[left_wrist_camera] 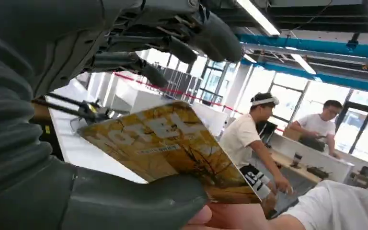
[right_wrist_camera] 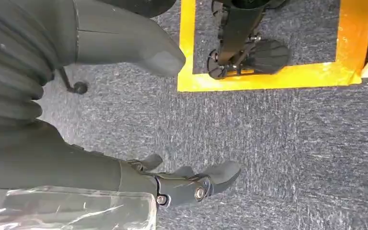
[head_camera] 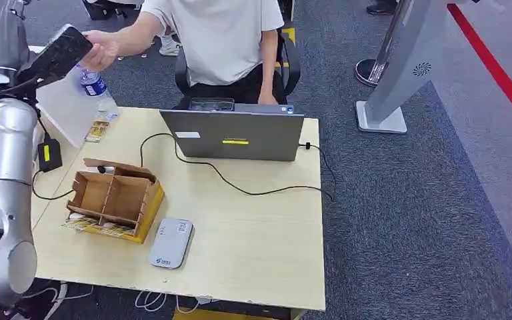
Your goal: Pass the card to the sensor for recognition and then transmit it.
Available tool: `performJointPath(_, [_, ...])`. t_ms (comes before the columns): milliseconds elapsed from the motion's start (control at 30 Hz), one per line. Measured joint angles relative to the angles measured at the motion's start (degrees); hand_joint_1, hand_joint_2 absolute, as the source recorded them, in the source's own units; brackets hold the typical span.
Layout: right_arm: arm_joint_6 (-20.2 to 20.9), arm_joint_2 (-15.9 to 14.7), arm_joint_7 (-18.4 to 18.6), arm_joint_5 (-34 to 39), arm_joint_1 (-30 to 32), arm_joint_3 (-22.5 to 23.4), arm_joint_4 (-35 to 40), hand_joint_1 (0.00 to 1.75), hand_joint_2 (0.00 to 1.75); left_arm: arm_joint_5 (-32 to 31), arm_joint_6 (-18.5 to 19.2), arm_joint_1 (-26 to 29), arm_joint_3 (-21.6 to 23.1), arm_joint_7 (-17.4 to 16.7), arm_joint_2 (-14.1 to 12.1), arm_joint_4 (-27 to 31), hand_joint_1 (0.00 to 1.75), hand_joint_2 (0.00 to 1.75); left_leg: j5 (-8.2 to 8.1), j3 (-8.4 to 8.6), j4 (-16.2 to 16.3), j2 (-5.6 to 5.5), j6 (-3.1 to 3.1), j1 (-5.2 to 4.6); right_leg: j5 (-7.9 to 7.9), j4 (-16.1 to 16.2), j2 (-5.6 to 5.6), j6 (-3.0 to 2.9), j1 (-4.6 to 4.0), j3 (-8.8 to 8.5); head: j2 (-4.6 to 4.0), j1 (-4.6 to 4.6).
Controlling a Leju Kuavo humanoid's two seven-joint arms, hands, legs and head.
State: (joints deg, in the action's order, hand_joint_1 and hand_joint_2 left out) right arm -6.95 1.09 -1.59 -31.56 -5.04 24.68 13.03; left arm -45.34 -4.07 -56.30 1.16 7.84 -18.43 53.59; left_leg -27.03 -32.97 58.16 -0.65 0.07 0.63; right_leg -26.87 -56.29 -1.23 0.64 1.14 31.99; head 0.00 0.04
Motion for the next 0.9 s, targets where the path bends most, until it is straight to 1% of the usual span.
performJointPath(133, [0.17, 0.13, 0.48, -1.11, -0.11, -0.02, -0.02, 0.0, 1.75, -5.08, -1.48, -4.03, 4.71, -2.03, -0.87, -3.68, 1.75, 1.75, 0.0, 0.0, 0.0, 0.0, 0.0, 0.0, 0.0, -0.03, 0.0, 0.0, 0.0, -0.01, 0.0, 0.0])
performJointPath(233, [0.2, 0.17, 0.87, -1.77, -0.17, -0.02, -0.02, 0.0, 1.75, -7.84, -2.34, -6.17, 7.06, -3.12, -1.35, -5.29, 1.75, 1.75, 0.01, 0.0, 0.0, 0.0, -0.01, 0.0, 0.01, -0.05, 0.0, -0.01, 0.0, 0.0, 0.0, -0.02])
performJointPath(500, [0.68, 0.46, 2.05, -4.43, -0.42, -0.02, -0.02, 0.0, 1.75, -17.95, -5.79, -14.72, 14.89, -6.92, -2.66, -13.34, 1.75, 1.75, 0.01, -0.01, 0.01, 0.0, -0.01, 0.0, 0.01, -0.09, -0.01, -0.01, 0.0, 0.02, 0.0, 0.0])
performJointPath(633, [1.03, 0.61, 2.62, -5.9, -0.56, 0.02, -0.02, 0.0, 1.75, -21.19, -7.47, -17.34, 17.33, -8.13, -2.69, -15.91, 1.75, 1.75, 0.01, -0.02, 0.01, -0.02, -0.01, 0.0, 0.0, -0.1, 0.01, -0.01, 0.0, 0.01, 0.0, 0.0])
performJointPath(767, [1.03, 0.81, 2.77, -6.23, -0.58, 0.11, -0.02, 0.0, 1.75, -21.17, -8.61, -17.68, 17.85, -7.93, -2.6, -16.85, 1.75, 1.75, 0.02, -0.02, 0.01, -0.01, -0.02, 0.0, 0.0, -0.11, 0.0, -0.01, 0.0, 0.02, 0.0, 0.0])
performJointPath(833, [0.92, 0.92, 2.69, -6.18, -0.56, 0.39, -0.02, 0.0, 1.75, -19.78, -10.42, -17.2, 17.87, -6.19, -2.66, -16.74, 1.75, 1.75, 0.03, -0.02, 0.01, -0.01, -0.04, 0.0, 0.0, -0.11, 0.01, -0.01, 0.0, 0.0, 0.0, 0.0])
performJointPath(900, [0.57, 1.07, 2.47, -6.14, -0.51, 0.88, -0.04, 0.0, 1.75, -17.91, -12.28, -15.09, 17.87, -4.67, -3.13, -14.9, 1.75, 1.75, 0.03, -0.01, 0.0, -0.01, -0.04, -0.01, 0.0, -0.13, 0.0, -0.01, 0.01, 0.0, 0.0, 0.02])
